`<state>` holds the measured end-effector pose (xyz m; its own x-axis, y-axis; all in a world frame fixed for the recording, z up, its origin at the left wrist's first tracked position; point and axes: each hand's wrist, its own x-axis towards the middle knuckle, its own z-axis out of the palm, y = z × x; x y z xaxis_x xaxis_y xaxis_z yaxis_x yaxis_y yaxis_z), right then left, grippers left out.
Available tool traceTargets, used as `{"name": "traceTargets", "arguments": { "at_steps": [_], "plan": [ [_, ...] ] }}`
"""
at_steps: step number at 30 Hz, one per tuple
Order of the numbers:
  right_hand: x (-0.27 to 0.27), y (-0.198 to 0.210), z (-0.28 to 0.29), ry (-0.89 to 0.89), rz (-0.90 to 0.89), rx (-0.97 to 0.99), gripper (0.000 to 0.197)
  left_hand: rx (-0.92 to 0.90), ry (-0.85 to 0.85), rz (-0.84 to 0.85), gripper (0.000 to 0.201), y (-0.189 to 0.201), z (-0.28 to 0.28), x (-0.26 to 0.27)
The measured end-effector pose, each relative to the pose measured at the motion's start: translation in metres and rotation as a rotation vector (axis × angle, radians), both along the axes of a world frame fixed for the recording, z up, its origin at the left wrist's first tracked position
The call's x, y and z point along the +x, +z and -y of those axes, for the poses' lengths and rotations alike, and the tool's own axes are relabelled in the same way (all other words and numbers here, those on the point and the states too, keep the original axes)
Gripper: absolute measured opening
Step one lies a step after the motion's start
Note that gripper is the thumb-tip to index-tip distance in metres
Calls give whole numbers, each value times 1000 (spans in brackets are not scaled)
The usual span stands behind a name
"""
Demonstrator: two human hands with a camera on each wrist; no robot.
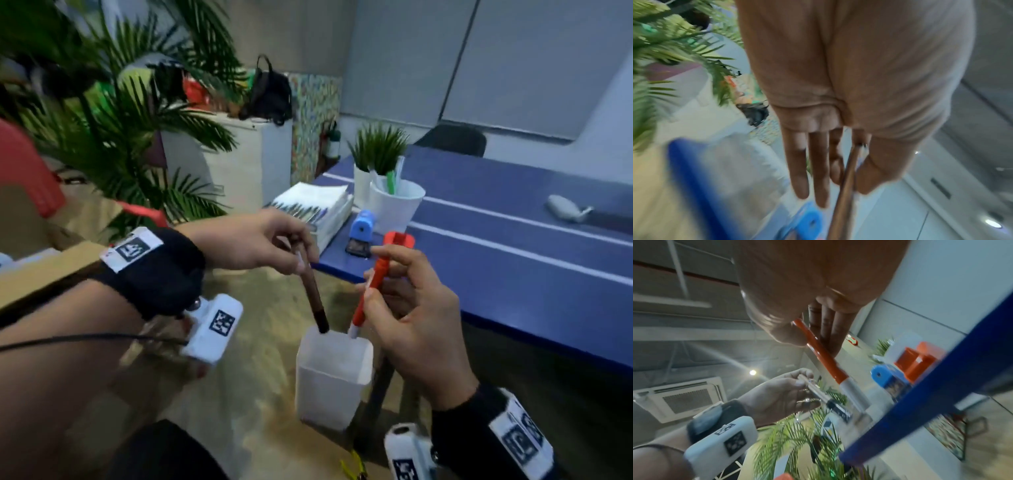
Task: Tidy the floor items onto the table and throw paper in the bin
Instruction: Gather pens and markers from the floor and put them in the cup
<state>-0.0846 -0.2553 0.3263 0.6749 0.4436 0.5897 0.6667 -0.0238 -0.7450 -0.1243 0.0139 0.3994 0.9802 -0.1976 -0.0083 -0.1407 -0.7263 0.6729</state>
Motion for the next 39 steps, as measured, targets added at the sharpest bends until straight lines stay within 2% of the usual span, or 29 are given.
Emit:
{"name": "traceTargets", "arguments": {
  "at_steps": [4,6,9,11,14,17,21,23,27,34,36,39],
  "plan": [
    [11,43,13,-50,57,91,46,-157,171,331,22,65,13,39],
    [17,54,16,-64,64,136,46,-173,265,501,20,88,24,73],
    [25,64,22,-102,92,147,45,1,374,689,16,107,44,133],
    [29,67,28,-110,93,130,45,132,418,748,17,108,57,169],
    [35,67,38,-136,91,113,41,297,465,725,19,93,67,217],
    [44,64,48,-177,97,94,41,533,477,597,26,70,65,253],
    [56,61,57,-193,68,62,42,664,482,457,41,45,57,277],
    [60,62,57,-202,55,67,42,722,495,386,39,38,55,278],
    [61,66,51,-203,23,60,41,734,496,312,41,35,53,277],
    [82,98,22,-206,16,-19,40,672,405,330,66,34,53,253],
    [96,111,14,-235,75,-62,39,617,433,368,64,38,52,231],
    [125,128,3,-295,180,-82,38,566,511,572,51,36,55,181]
  ]
}}
